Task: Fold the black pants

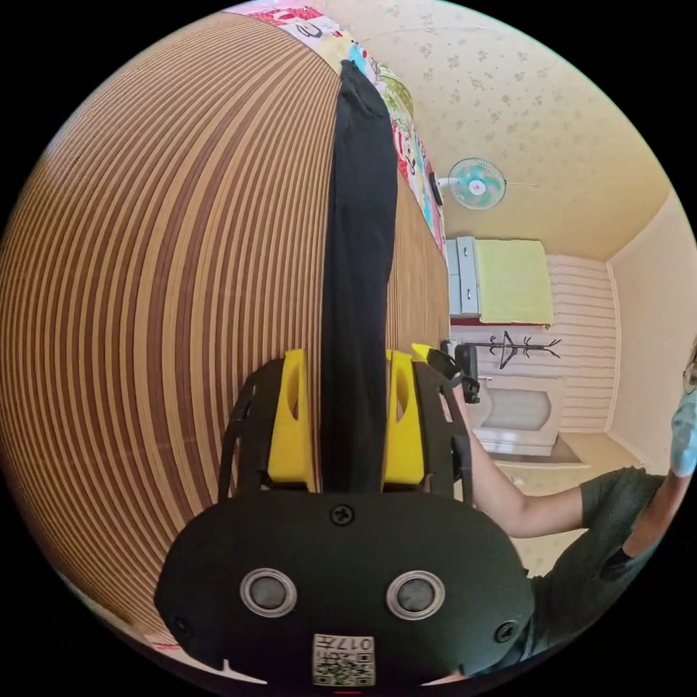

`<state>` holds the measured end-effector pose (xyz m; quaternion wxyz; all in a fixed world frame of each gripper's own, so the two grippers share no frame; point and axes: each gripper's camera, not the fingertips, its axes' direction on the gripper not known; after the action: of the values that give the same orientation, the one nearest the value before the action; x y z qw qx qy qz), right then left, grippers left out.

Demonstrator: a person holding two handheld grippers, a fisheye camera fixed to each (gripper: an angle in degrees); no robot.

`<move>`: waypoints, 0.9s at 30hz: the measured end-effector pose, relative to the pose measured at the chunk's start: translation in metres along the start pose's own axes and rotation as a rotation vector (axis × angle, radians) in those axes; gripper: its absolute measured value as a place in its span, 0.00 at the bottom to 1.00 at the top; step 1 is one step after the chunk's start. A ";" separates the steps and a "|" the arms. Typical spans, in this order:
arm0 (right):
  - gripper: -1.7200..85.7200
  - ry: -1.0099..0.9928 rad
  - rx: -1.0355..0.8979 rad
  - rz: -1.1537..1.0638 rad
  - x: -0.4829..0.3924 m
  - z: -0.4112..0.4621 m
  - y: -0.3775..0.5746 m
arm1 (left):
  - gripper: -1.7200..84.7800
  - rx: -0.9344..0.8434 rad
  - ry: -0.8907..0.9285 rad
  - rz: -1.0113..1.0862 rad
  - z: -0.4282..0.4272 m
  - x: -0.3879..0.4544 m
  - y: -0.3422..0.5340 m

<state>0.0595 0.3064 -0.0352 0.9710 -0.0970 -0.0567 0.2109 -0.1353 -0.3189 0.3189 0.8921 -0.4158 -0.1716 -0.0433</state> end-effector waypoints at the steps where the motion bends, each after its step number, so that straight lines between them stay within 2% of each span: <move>1: 0.18 -0.026 0.003 0.002 0.000 0.005 -0.019 | 0.19 -0.005 0.003 0.005 0.002 0.001 -0.010; 7: 0.14 -0.198 -0.011 0.118 0.017 0.036 -0.087 | 0.15 -0.020 0.089 -0.063 0.013 -0.008 -0.071; 9: 0.11 -0.175 -0.051 0.154 0.016 0.042 -0.090 | 0.10 -0.049 0.167 -0.125 0.016 -0.017 -0.076; 11: 0.07 -0.126 -0.052 0.074 0.001 0.037 -0.082 | 0.07 -0.048 0.212 -0.123 0.012 -0.016 -0.071; 16: 0.05 -0.391 0.001 -0.106 -0.046 -0.012 -0.025 | 0.04 0.044 0.418 0.069 -0.029 0.022 -0.032; 27: 0.04 -0.532 0.026 -0.532 -0.254 -0.115 0.167 | 0.05 0.106 0.529 0.494 -0.148 0.237 0.121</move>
<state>-0.2196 0.3301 -0.2005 0.9443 -0.0083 -0.3276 -0.0302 0.1536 -0.3373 0.2242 0.9095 -0.3722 0.1688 0.0761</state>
